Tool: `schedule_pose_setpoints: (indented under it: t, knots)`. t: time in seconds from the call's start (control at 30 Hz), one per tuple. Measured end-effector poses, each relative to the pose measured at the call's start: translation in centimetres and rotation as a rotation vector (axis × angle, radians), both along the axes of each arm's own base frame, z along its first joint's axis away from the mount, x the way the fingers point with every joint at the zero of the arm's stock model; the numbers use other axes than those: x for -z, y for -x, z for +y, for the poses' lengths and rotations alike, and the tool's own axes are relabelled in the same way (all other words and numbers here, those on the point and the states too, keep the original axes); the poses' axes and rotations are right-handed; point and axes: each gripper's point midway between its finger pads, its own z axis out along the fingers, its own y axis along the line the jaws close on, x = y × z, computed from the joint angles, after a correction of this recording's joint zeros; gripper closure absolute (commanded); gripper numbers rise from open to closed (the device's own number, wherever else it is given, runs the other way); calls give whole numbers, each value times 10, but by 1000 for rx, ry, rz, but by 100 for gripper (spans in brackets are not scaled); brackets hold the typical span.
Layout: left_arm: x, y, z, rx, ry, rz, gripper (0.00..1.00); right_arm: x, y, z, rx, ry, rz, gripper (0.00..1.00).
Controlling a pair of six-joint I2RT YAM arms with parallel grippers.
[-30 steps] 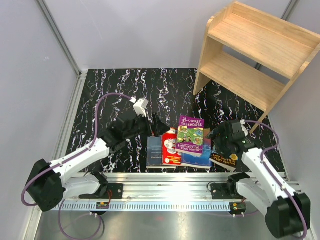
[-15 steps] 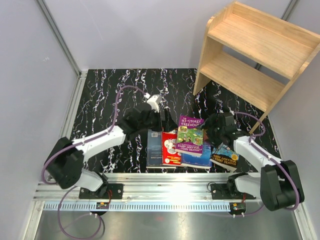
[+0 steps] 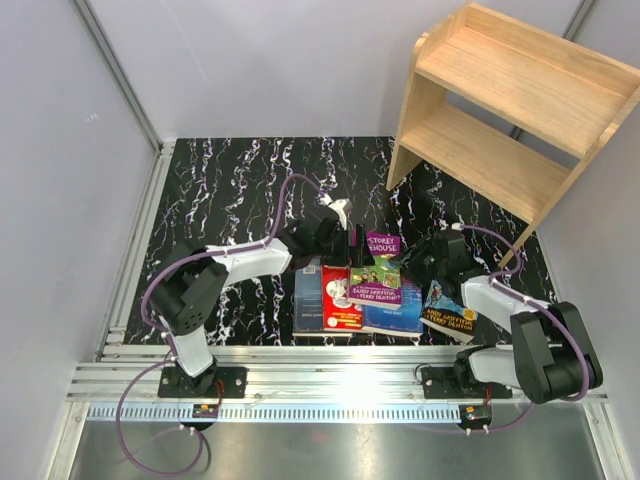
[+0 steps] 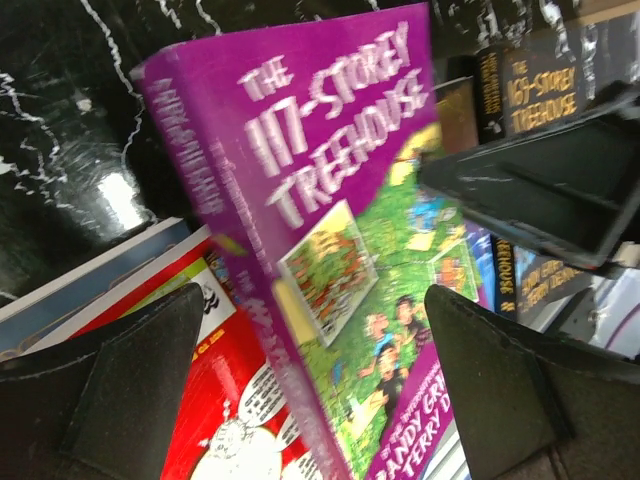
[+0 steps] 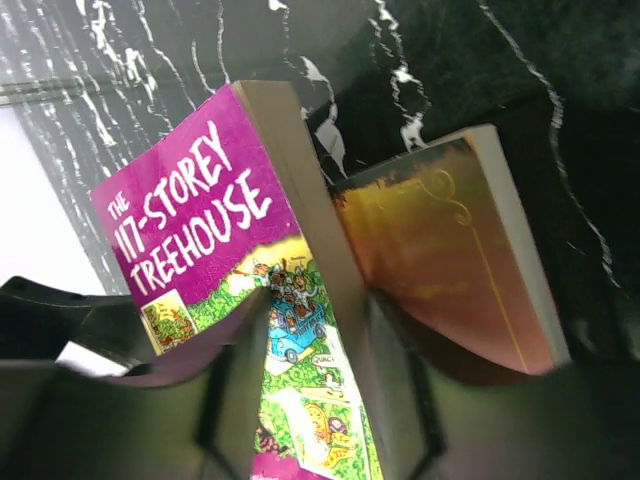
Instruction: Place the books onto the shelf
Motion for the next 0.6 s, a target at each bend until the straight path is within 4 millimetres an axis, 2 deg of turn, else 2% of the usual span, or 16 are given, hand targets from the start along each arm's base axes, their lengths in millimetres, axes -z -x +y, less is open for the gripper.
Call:
schedule_pose_setpoints:
  t: [0.07, 0.17, 0.23, 0.3, 0.33, 0.4, 0.43, 0.47, 0.57, 0.6]
  knots:
    - [-2, 0, -3, -3, 18, 2, 10, 2, -2, 3, -7, -15, -13, 66]
    - [-1, 3, -8, 6, 31, 15, 24, 2, -6, 6, -9, -38, -37, 80]
    - [1, 5, -8, 3, 36, 29, 43, 1, -9, 6, -2, -46, -51, 87]
    - [4, 7, -7, 0, 34, 43, 59, 1, -10, 6, 0, -50, -60, 88]
    - [4, 8, -7, -4, 40, 53, 77, 1, -10, 6, 1, -50, -62, 89]
    - [-5, 9, -14, 1, 82, 55, 98, 1, -11, 6, 4, -53, -67, 88]
    - [-11, 9, -16, 8, 90, 44, 100, 1, -11, 6, 4, -54, -71, 86]
    - [-12, 9, -17, 9, 86, 41, 100, 0, -11, 6, 3, -57, -73, 63]
    - [-14, 10, -16, 14, 70, 39, 100, -3, -6, 8, -1, -74, -70, 9]
    - [-17, 11, -17, 22, 66, 36, 100, -11, -7, 11, -18, -84, -98, 3]
